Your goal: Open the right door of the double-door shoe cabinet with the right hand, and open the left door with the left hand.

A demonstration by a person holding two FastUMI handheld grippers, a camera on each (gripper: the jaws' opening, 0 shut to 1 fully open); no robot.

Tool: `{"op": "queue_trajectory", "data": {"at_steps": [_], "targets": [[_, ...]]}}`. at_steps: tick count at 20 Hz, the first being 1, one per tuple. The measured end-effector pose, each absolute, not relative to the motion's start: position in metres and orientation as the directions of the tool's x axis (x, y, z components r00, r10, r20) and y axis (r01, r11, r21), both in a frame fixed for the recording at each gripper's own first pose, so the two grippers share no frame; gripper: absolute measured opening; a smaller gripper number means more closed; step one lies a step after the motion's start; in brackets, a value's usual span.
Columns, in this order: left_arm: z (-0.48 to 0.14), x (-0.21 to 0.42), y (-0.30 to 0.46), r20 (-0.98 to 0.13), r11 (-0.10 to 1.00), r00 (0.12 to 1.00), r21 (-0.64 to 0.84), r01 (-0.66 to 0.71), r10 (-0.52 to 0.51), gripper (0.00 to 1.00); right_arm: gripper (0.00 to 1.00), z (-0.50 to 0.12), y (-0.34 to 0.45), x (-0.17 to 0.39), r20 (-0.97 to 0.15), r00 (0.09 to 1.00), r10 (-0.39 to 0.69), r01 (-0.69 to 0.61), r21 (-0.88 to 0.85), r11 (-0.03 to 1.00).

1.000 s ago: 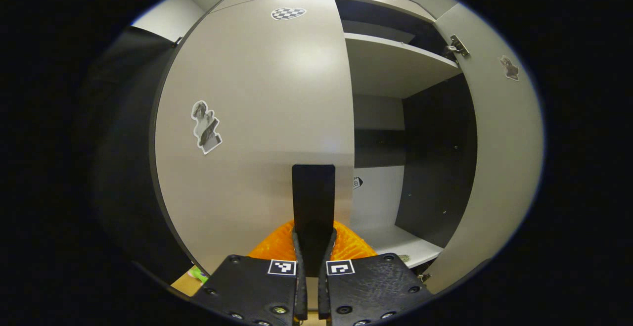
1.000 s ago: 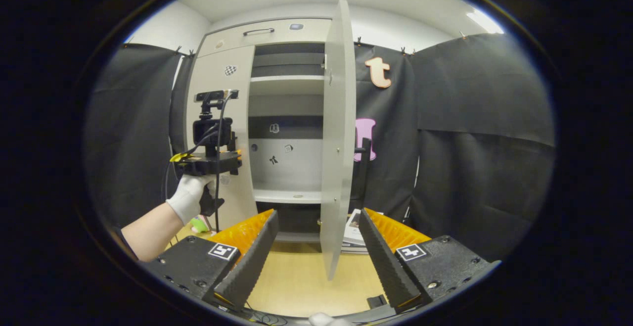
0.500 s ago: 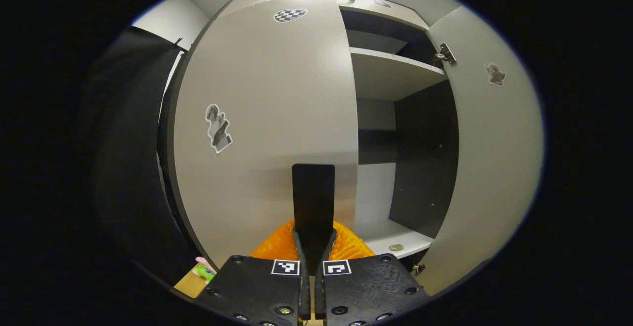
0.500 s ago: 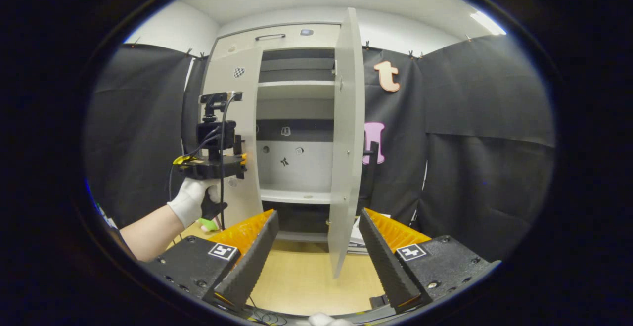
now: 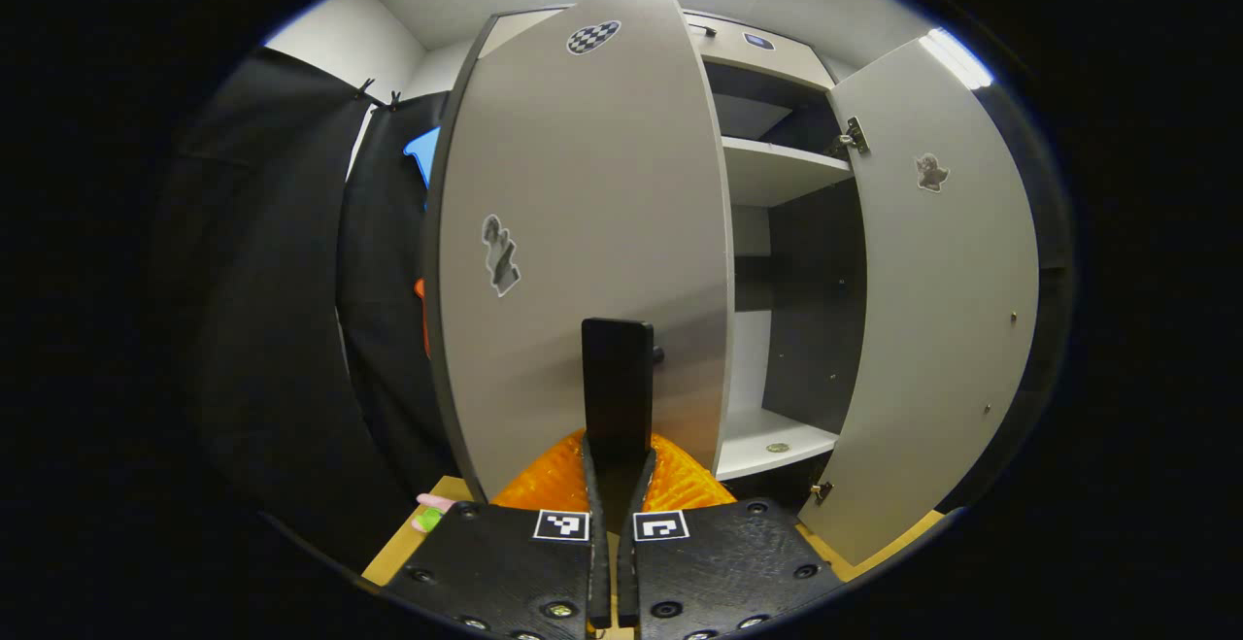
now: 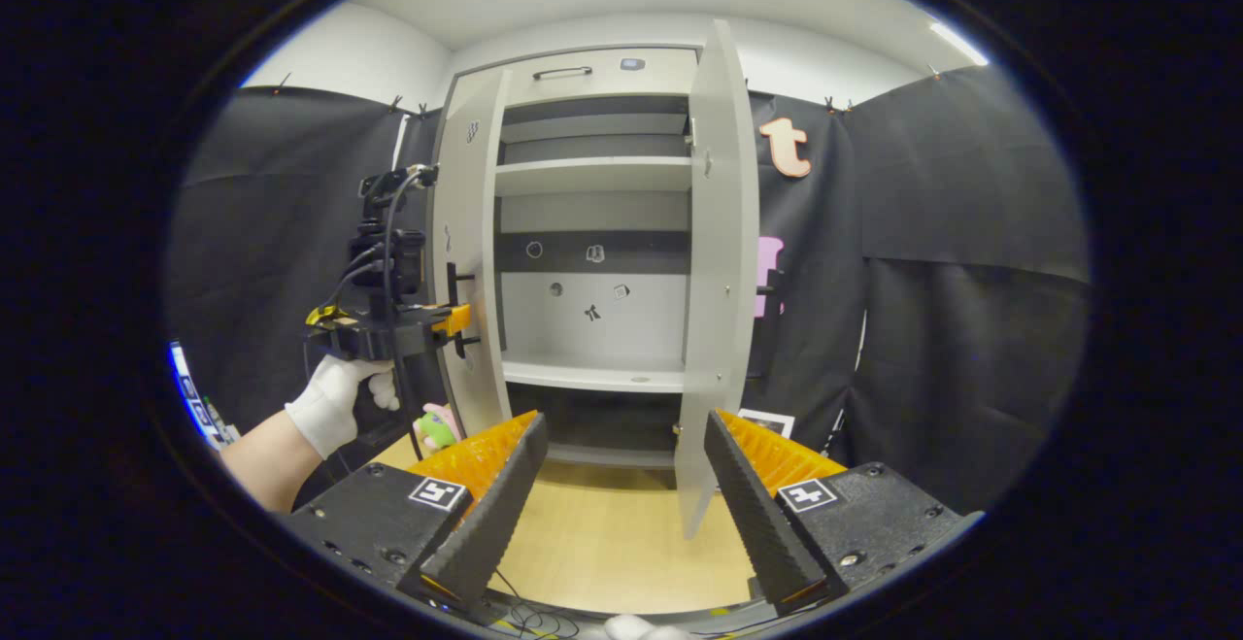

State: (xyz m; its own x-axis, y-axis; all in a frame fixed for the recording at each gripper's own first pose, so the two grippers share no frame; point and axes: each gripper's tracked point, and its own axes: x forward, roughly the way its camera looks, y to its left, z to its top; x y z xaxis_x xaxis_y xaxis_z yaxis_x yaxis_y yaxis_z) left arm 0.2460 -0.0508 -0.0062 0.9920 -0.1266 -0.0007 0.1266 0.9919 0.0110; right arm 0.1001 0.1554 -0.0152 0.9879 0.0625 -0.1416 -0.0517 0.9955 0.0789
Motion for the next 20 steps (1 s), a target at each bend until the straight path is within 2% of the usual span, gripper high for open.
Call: {"op": "queue_trajectory", "data": {"at_steps": [9, 18, 20], "targets": [[-0.012, 0.212, 0.030, 0.006, 0.999, 0.999, 0.023, 0.045, -0.045, 0.00, 1.00, -0.019, 0.203, 0.098, -0.136, 0.979, 0.154, -0.141, 0.102, 0.985], [-0.013, 0.208, 0.087, 0.017, 0.999, 0.999, 0.020, 0.044, -0.044, 0.00, 1.00, -0.015, 0.219, 0.097, -0.126, 0.976, 0.177, -0.165, 0.104, 0.981], [-0.013, 0.211, 0.093, 0.023, 0.997, 0.997, -0.001, 0.075, -0.075, 0.00, 1.00, -0.014, 0.218, 0.098, -0.126, 0.977, 0.174, -0.163, 0.097, 0.982]]}}
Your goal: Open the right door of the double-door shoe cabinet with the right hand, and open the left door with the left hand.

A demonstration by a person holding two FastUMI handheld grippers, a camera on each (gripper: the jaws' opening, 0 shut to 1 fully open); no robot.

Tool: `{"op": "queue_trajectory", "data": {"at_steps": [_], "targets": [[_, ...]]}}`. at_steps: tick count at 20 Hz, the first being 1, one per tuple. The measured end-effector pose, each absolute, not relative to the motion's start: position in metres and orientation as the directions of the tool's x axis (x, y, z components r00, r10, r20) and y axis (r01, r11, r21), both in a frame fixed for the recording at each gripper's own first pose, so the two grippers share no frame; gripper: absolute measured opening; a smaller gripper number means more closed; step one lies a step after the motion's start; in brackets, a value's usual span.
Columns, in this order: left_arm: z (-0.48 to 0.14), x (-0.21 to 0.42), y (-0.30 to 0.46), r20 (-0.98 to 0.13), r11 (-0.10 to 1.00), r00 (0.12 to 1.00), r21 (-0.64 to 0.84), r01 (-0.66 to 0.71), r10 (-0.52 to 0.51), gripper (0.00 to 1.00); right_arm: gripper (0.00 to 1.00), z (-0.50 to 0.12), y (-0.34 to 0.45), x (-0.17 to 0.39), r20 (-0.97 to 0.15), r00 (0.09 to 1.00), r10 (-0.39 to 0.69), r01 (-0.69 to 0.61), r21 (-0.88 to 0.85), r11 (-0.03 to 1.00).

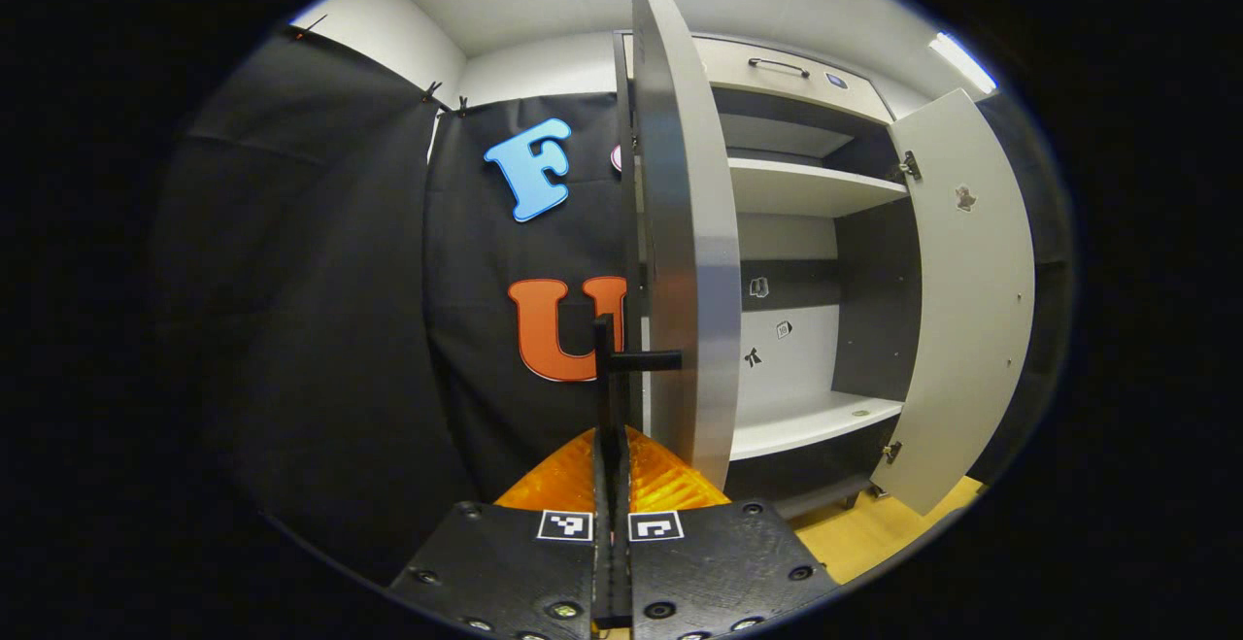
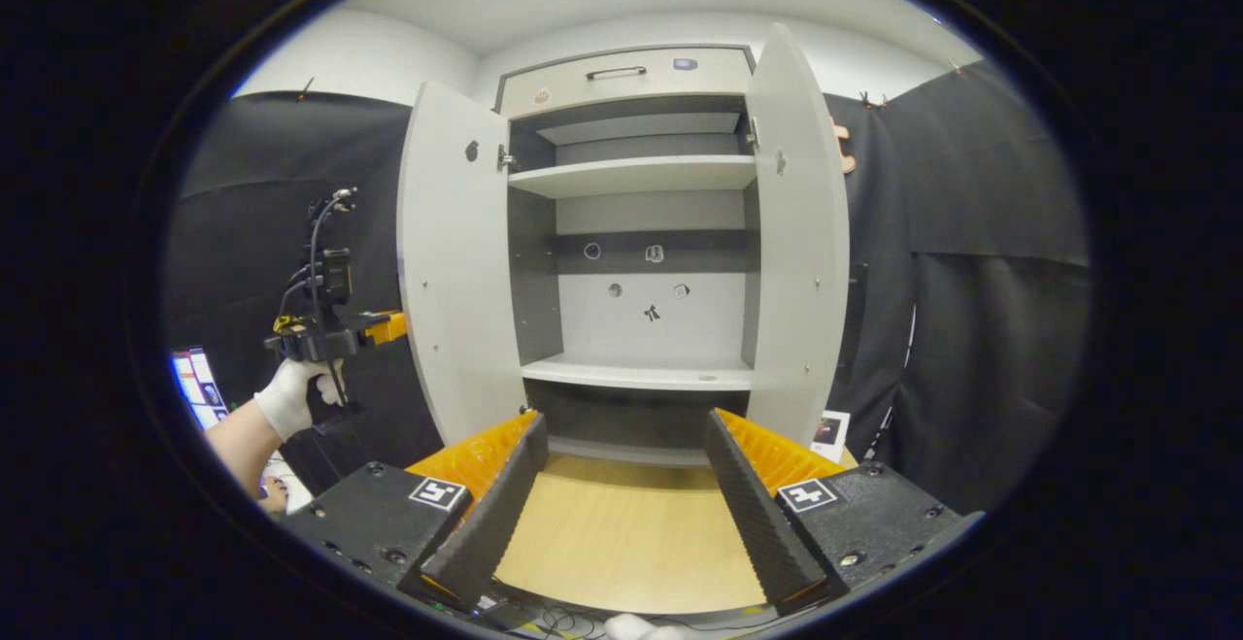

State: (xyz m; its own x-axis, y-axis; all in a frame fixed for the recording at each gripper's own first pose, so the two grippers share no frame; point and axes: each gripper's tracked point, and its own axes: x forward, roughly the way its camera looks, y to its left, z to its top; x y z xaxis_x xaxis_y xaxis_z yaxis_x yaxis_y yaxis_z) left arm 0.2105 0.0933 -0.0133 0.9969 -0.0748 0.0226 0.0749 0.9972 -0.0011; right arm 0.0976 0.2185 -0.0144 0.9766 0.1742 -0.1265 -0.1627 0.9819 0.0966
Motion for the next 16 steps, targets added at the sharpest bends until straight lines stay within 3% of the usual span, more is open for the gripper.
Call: {"op": "queue_trajectory", "data": {"at_steps": [11, 12, 13, 14, 16], "targets": [[-0.0146, 0.2127, 0.0962, 0.014, 0.996, 0.996, -0.024, 0.088, -0.087, 0.00, 1.00, -0.0113, 0.2169, 0.0976, -0.122, 0.980, 0.158, -0.148, 0.091, 0.985], [-0.0131, 0.2127, 0.0977, 0.016, 0.996, 0.996, -0.022, 0.089, -0.088, 0.09, 1.00, -0.0114, 0.2166, 0.0977, -0.122, 0.980, 0.158, -0.148, 0.092, 0.985], [-0.0132, 0.2120, 0.0973, 0.015, 0.996, 0.996, -0.020, 0.088, -0.088, 0.09, 1.00, -0.0119, 0.2166, 0.0980, -0.122, 0.980, 0.159, -0.149, 0.092, 0.985], [-0.0146, 0.2122, 0.0974, 0.015, 0.996, 0.996, -0.014, 0.086, -0.086, 0.00, 1.00, -0.0125, 0.2178, 0.0973, -0.122, 0.979, 0.161, -0.150, 0.093, 0.984], [-0.0146, 0.2141, 0.0983, 0.012, 0.997, 0.997, -0.013, 0.080, -0.080, 0.00, 1.00, -0.0136, 0.2170, 0.0970, -0.125, 0.979, 0.161, -0.150, 0.093, 0.984]]}}
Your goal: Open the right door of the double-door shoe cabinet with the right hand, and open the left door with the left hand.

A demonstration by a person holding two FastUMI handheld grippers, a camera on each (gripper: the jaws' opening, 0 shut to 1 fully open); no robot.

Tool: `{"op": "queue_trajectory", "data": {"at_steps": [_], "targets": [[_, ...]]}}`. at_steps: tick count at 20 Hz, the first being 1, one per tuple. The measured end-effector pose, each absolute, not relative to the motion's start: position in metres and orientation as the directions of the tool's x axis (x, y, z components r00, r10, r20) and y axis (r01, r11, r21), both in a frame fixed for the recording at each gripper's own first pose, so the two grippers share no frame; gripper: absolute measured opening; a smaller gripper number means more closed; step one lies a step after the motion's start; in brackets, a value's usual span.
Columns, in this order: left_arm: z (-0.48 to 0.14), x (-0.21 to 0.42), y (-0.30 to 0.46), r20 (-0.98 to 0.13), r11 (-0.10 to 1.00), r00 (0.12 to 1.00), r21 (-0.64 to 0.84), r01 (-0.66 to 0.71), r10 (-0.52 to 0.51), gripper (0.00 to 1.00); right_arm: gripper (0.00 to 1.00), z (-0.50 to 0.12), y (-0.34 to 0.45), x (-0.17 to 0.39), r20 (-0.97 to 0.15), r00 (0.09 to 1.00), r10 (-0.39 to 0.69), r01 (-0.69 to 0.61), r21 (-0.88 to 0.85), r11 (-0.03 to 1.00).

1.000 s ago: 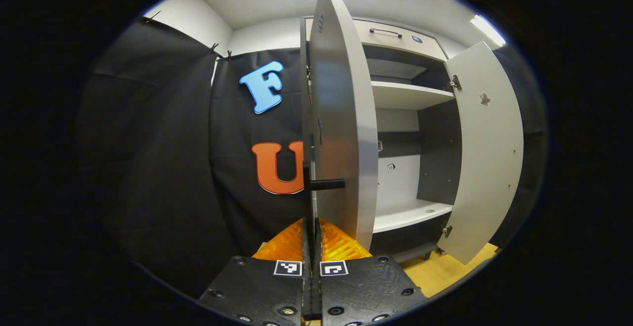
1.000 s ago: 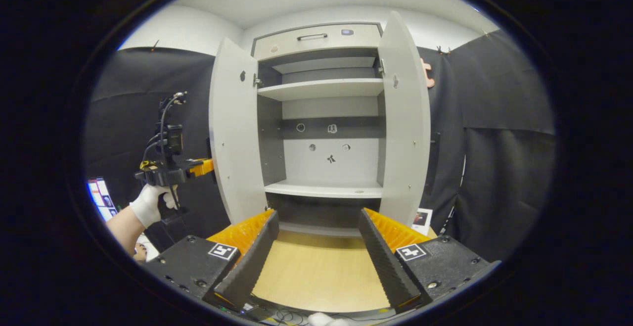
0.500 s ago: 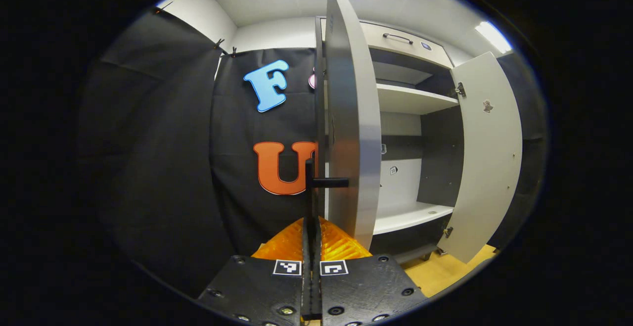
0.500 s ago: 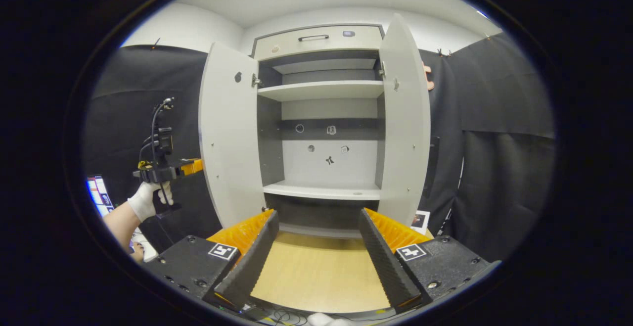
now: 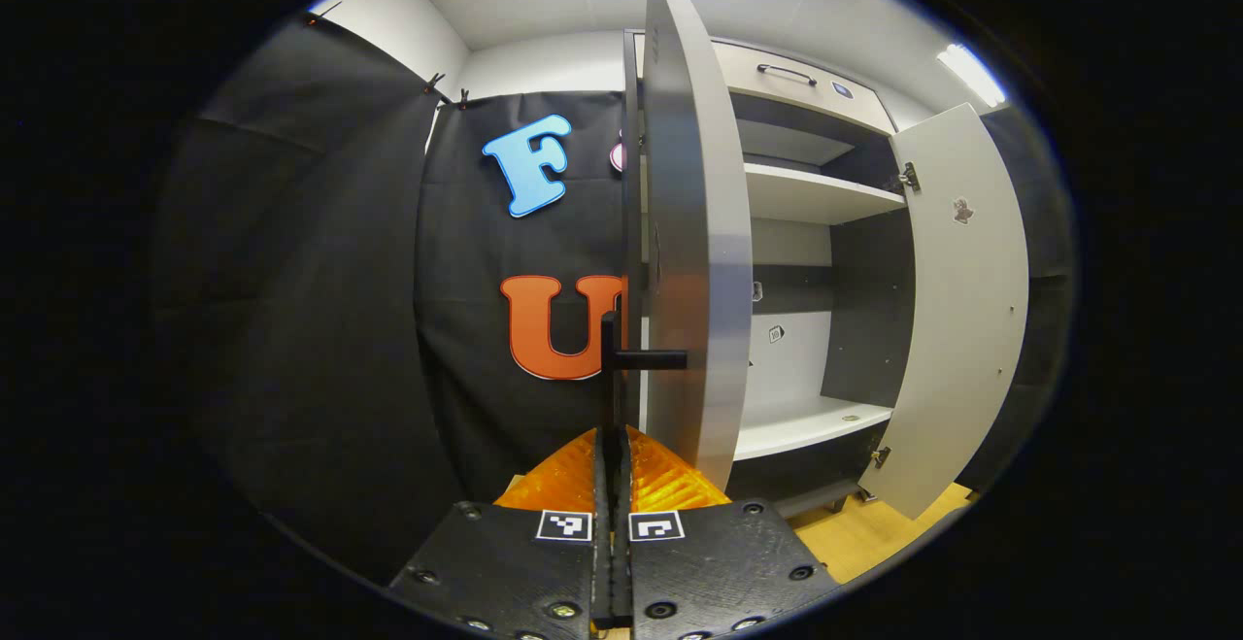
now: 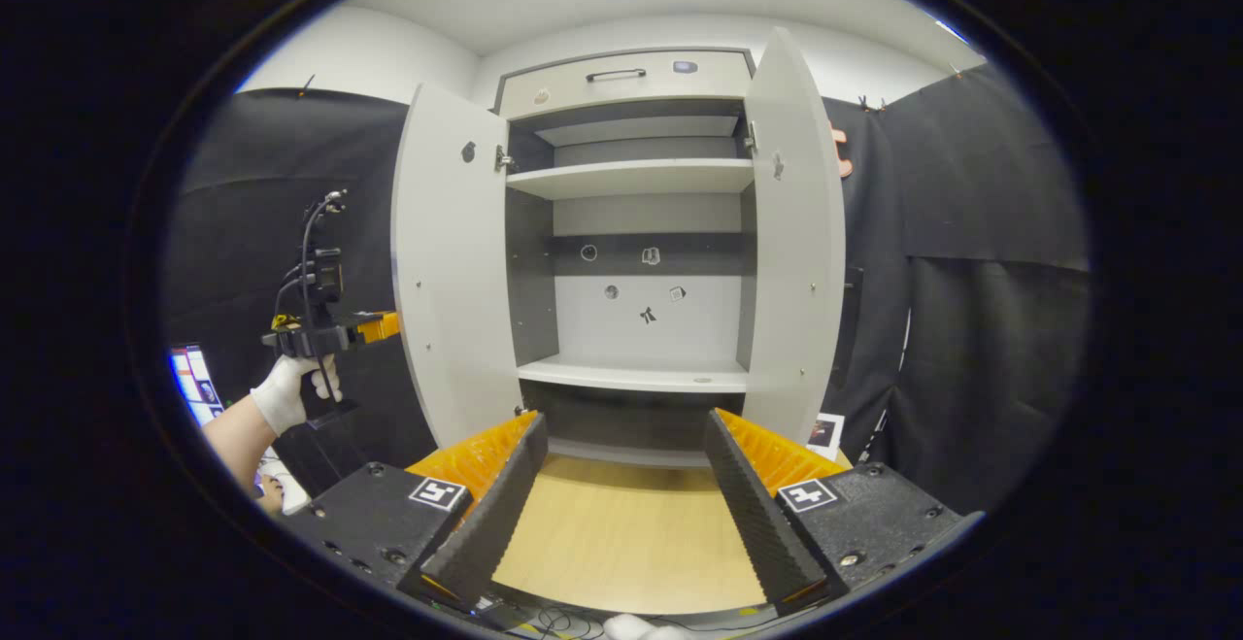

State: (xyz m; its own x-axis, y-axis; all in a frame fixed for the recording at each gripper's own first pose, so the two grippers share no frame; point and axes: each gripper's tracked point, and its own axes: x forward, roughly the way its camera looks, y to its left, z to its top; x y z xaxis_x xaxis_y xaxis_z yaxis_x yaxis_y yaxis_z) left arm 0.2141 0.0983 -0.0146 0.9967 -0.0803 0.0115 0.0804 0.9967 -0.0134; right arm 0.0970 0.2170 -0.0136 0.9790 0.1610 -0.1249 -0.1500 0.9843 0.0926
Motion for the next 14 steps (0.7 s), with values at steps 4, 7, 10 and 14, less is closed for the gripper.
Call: {"op": "queue_trajectory", "data": {"at_steps": [4, 7, 10, 14], "targets": [[-0.017, 0.207, 0.103, -0.008, 0.997, 0.997, -0.018, 0.071, -0.072, 0.02, 1.00, -0.013, 0.216, 0.095, -0.123, 0.979, 0.159, -0.149, 0.092, 0.985], [-0.018, 0.198, 0.116, 0.000, 0.999, 0.999, 0.042, 0.035, -0.035, 0.04, 1.00, -0.012, 0.210, 0.097, -0.125, 0.981, 0.151, -0.139, 0.096, 0.986], [-0.025, 0.180, 0.127, 0.009, 0.998, 1.000, 0.057, -0.016, 0.016, 0.67, 1.00, -0.012, 0.204, 0.098, -0.119, 0.984, 0.129, -0.119, 0.088, 0.989], [-0.045, 0.142, 0.148, -0.030, 0.990, 0.990, -0.003, -0.141, 0.141, 0.97, 1.00, -0.015, 0.196, 0.102, -0.122, 0.987, 0.107, -0.096, 0.095, 0.991]]}}
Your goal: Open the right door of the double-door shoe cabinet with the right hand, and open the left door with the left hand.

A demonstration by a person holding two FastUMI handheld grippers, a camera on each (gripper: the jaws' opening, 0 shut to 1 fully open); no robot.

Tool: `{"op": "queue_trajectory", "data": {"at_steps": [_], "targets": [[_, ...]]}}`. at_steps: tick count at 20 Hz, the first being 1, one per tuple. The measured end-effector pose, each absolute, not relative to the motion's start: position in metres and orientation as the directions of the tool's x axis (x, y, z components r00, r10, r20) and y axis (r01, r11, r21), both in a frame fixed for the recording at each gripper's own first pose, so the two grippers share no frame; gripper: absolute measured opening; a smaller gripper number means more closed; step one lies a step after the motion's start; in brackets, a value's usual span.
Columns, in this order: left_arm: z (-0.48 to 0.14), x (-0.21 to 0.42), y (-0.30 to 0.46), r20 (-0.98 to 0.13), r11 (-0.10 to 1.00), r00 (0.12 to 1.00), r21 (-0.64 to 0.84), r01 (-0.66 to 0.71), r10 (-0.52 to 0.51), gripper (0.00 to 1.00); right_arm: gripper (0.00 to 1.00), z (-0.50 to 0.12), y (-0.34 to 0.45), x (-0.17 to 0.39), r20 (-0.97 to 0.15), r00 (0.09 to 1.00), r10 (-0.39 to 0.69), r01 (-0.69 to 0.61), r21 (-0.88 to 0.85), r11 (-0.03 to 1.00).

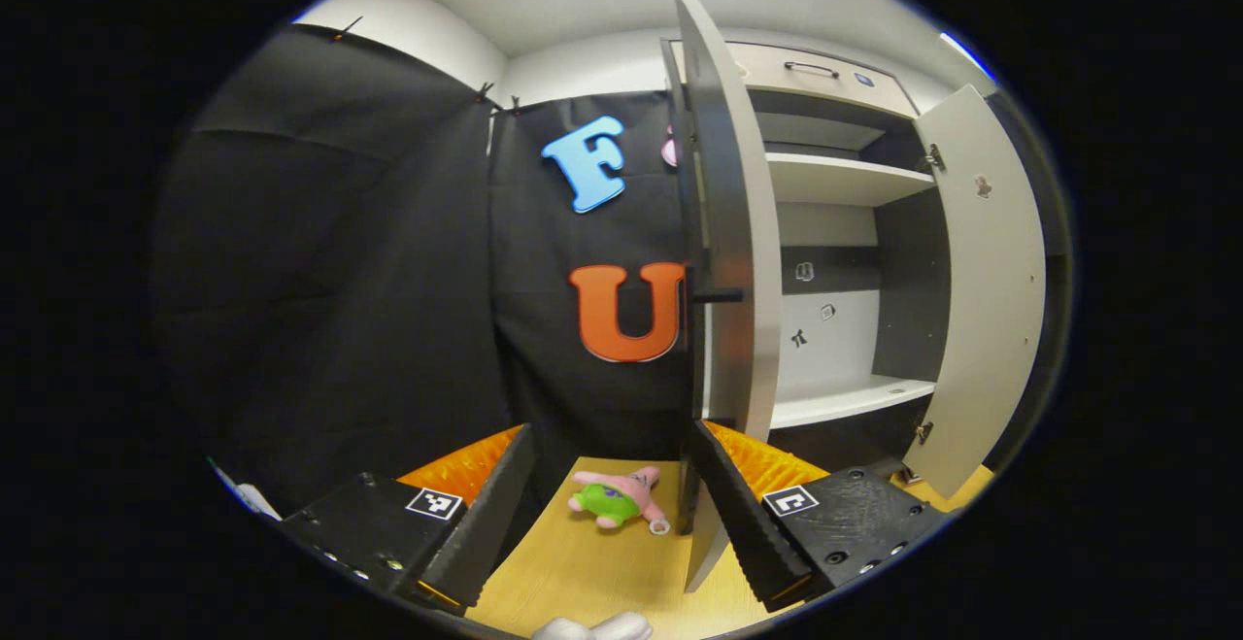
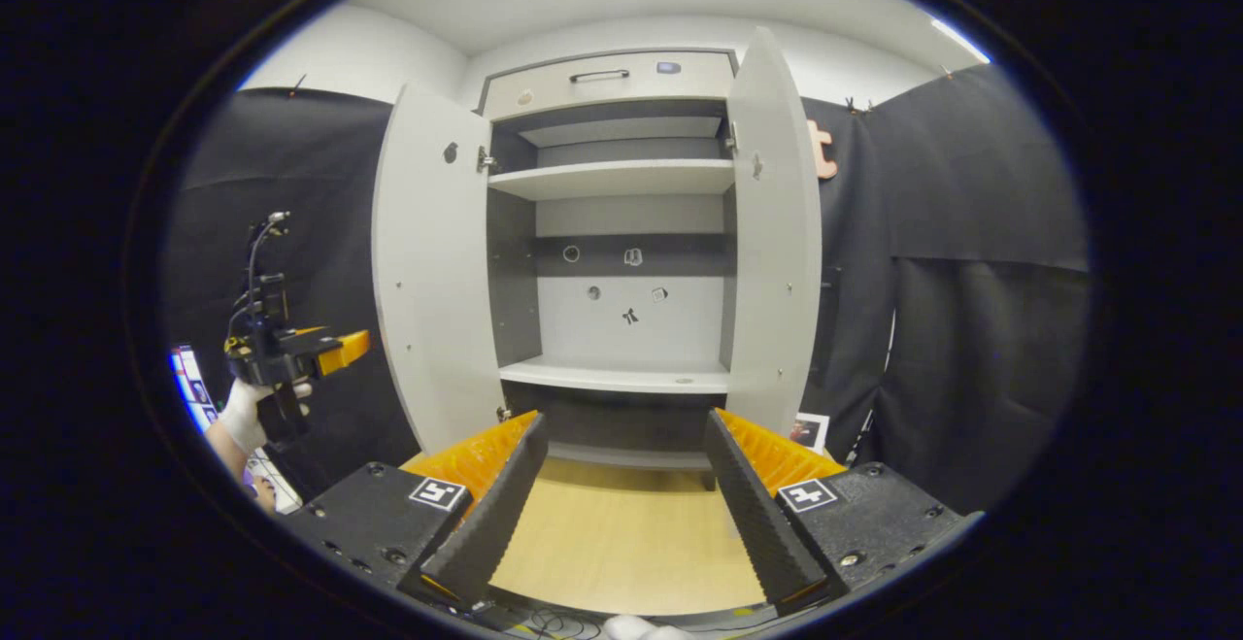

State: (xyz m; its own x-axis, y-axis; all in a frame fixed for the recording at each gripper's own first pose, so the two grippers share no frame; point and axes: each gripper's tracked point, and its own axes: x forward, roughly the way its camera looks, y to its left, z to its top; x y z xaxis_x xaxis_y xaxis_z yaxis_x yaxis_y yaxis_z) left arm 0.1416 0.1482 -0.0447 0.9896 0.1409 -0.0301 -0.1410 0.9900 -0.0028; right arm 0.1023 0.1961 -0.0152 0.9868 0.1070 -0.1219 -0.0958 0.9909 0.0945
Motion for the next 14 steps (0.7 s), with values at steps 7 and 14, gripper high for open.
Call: {"op": "queue_trajectory", "data": {"at_steps": [7, 14], "targets": [[-0.027, 0.091, 0.110, -0.024, 0.983, 0.984, 0.049, -0.175, 0.177, 0.95, 1.00, -0.006, 0.174, 0.108, -0.113, 0.992, 0.051, -0.045, 0.063, 0.997], [-0.006, 0.092, -0.026, -0.010, 0.999, 1.000, 0.039, 0.022, -0.022, 0.95, 1.00, 0.015, 0.133, 0.106, -0.058, 0.994, -0.087, 0.089, 0.031, 0.996]]}}
